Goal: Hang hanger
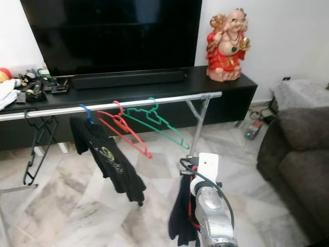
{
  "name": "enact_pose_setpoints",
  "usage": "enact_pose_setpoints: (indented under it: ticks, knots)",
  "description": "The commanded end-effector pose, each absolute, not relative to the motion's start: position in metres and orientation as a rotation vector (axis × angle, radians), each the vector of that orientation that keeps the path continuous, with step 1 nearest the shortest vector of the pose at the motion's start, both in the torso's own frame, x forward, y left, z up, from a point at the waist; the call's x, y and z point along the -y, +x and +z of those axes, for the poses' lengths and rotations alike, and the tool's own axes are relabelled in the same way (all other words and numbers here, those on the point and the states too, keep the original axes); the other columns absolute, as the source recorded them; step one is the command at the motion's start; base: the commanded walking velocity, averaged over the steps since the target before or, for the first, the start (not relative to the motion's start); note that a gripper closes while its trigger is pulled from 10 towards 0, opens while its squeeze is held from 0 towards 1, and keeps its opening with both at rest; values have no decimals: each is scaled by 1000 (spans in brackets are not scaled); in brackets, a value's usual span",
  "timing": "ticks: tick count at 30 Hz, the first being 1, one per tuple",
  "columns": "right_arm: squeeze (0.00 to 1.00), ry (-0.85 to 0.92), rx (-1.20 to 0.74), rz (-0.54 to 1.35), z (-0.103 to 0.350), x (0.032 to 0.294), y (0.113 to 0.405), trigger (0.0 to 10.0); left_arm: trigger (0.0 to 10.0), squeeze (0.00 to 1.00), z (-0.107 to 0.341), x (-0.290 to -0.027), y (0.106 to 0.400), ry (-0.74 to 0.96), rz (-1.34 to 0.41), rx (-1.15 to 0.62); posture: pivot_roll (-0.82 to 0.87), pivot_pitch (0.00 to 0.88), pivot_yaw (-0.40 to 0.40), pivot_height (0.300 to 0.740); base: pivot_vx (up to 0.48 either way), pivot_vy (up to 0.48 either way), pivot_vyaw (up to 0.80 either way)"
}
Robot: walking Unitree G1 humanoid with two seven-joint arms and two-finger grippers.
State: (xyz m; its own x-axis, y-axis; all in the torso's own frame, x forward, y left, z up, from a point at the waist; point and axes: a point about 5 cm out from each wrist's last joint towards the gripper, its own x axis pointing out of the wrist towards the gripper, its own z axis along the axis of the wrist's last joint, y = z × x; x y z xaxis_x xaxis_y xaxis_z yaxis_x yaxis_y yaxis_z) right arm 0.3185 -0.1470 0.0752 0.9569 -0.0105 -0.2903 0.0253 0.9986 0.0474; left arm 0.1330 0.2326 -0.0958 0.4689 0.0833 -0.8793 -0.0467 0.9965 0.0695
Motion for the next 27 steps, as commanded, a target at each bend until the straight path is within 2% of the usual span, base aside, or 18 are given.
enact_pose_setpoints:
  ticks: [1, 15, 18, 21, 23, 27]
  knots:
    - [0, 35, -311, -56, 70, 159, 316, 10000, 10000, 0, -97, -228, 132, 29, 71, -1087, 17, 37, 36, 740, 0, 480, 0]
    - [0, 24, -436, -65, 25, 169, 303, 10000, 10000, 0, -97, -228, 132, 22, 80, -1084, 20, 50, 37, 740, 0, 480, 0]
    - [0, 20, -471, -73, 12, 171, 297, 10000, 10000, 0, -97, -228, 131, -38, 134, -1070, 18, 51, 37, 740, 0, 480, 0]
    - [0, 36, -527, -104, -5, 174, 287, 10000, 10000, 0, -96, -229, 134, -120, 218, -996, 21, 56, 39, 740, 0, 187, 0]
    - [0, 24, -558, -114, -11, 175, 282, 10000, 10000, 0, -94, -231, 136, -28, 184, -986, 27, 54, 40, 740, 0, 0, 0]
    - [0, 13, -596, -104, -20, 171, 275, 10000, 10000, 0, -93, -231, 137, -67, 222, -941, 39, 53, 48, 740, 0, 0, 0]
